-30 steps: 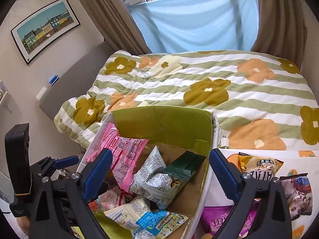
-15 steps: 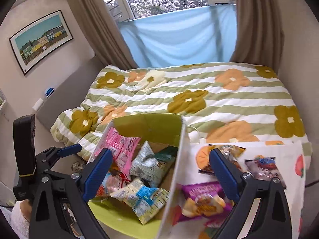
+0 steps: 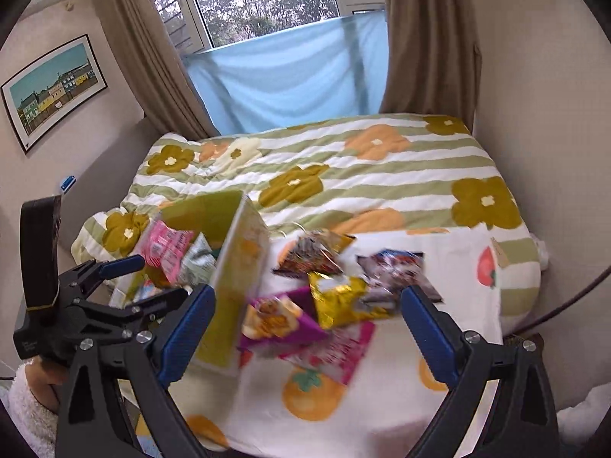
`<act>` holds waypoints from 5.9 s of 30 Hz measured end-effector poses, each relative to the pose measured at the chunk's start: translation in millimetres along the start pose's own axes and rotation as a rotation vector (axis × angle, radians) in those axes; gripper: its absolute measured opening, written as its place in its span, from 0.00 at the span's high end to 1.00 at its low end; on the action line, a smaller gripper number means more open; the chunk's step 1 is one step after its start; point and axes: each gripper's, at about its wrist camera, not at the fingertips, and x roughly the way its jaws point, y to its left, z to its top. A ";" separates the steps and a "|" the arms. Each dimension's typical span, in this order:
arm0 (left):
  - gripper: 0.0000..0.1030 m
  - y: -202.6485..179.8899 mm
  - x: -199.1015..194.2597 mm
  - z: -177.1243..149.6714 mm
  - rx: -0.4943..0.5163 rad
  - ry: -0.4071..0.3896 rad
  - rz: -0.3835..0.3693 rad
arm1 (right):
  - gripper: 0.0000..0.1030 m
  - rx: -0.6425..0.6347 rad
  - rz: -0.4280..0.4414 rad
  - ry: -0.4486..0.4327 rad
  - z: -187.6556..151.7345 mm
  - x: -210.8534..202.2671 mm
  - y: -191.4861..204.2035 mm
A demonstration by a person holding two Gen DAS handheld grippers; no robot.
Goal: Organize snacks
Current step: 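Move both open tools back from the box toward the snack pile, then grasp the purple potato chips bag with left tool while right tool grasps the Sponge pack, then carry both bags over the box and open both tools to release them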
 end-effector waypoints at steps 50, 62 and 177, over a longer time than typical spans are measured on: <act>0.13 -58.8 194.1 -10.3 -0.052 0.342 0.467 | 0.06 -0.050 0.136 0.389 27.8 198.7 -110.4; 0.13 -33.5 194.1 -13.0 -0.264 0.335 0.432 | 0.06 -0.056 0.147 0.409 26.2 201.4 -118.2; 0.01 238.5 -48.6 -82.7 -0.295 0.000 0.191 | 0.01 -0.053 0.181 0.093 -26.9 130.8 203.5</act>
